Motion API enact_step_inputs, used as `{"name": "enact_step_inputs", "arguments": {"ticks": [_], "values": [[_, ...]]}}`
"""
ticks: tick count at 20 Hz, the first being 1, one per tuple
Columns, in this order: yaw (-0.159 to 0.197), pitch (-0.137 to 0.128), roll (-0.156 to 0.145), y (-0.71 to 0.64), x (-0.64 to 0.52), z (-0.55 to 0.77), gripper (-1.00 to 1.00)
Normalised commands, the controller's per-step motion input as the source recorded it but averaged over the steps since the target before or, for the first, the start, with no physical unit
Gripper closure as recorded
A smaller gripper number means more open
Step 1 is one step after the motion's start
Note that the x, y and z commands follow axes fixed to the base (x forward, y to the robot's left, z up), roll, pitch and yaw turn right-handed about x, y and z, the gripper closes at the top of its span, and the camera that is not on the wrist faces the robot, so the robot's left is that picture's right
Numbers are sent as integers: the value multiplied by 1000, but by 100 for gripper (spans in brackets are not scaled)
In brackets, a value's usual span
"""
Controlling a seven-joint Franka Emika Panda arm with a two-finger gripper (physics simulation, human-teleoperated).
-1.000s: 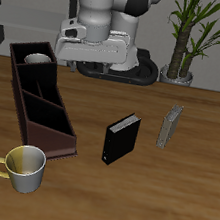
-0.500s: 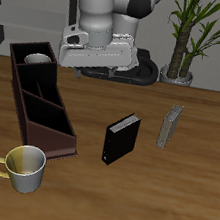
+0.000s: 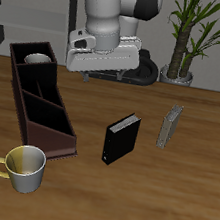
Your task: Place the red mug into the right desk caddy's right compartment and place the yellow book into the right desk caddy's back compartment
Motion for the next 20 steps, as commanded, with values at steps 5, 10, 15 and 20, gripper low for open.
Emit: {"name": "enact_step_inputs", "arguments": {"ticks": [5, 10, 15, 20], "values": [[22, 8, -16, -49, 58, 90, -100], [-11, -1, -6, 10, 104, 21, -100], [9, 7, 1, 14, 68, -43, -100], [-3, 3, -5, 2, 31, -43, -100]]}}
